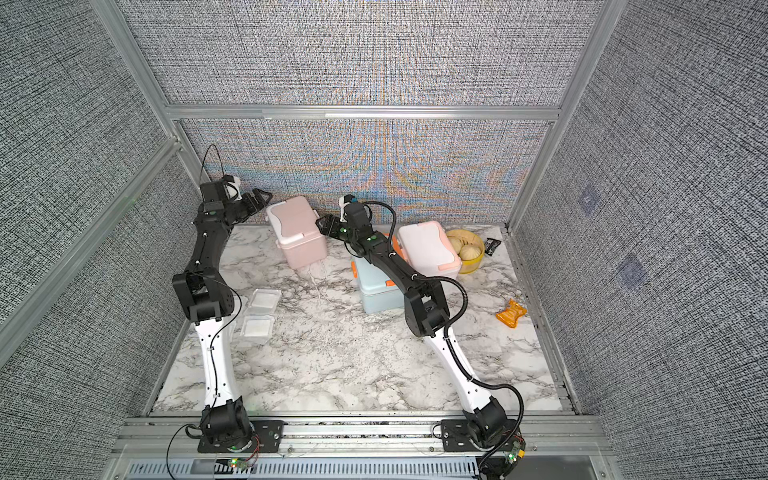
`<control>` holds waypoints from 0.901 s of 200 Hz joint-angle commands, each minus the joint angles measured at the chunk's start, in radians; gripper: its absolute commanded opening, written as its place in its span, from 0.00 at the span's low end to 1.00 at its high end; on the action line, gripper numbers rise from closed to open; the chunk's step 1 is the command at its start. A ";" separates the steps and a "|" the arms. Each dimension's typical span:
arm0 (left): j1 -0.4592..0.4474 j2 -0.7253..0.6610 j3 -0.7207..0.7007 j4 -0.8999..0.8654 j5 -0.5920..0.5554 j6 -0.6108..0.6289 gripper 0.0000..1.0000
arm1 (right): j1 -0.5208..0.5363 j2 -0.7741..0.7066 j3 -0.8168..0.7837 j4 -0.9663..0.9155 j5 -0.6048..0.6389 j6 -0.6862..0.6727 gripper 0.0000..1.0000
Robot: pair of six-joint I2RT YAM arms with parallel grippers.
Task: Open first aid kits and take out gauze
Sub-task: Move the first aid kit to the center of the board.
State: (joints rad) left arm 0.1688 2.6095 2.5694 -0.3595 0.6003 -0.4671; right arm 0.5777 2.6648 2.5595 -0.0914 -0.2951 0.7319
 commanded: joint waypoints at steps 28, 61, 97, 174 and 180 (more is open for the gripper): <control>-0.018 0.047 0.029 0.067 0.121 0.078 0.99 | -0.002 -0.100 -0.040 -0.010 -0.032 -0.062 0.74; -0.044 0.073 0.033 0.040 0.163 0.126 1.00 | -0.003 -0.137 -0.047 -0.025 -0.032 -0.072 0.74; -0.090 0.059 0.022 -0.056 0.154 0.233 1.00 | -0.011 -0.153 -0.049 -0.082 0.011 -0.102 0.75; -0.153 -0.043 -0.129 -0.043 0.173 0.311 0.99 | -0.041 -0.128 0.007 -0.306 0.051 -0.182 0.72; -0.156 -0.051 -0.142 -0.040 0.174 0.313 0.99 | -0.041 -0.127 0.011 -0.326 0.059 -0.193 0.72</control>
State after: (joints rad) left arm 0.0185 2.5862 2.4557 -0.4191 0.7422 -0.1841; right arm 0.5323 2.5381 2.5404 -0.3096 -0.2584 0.6022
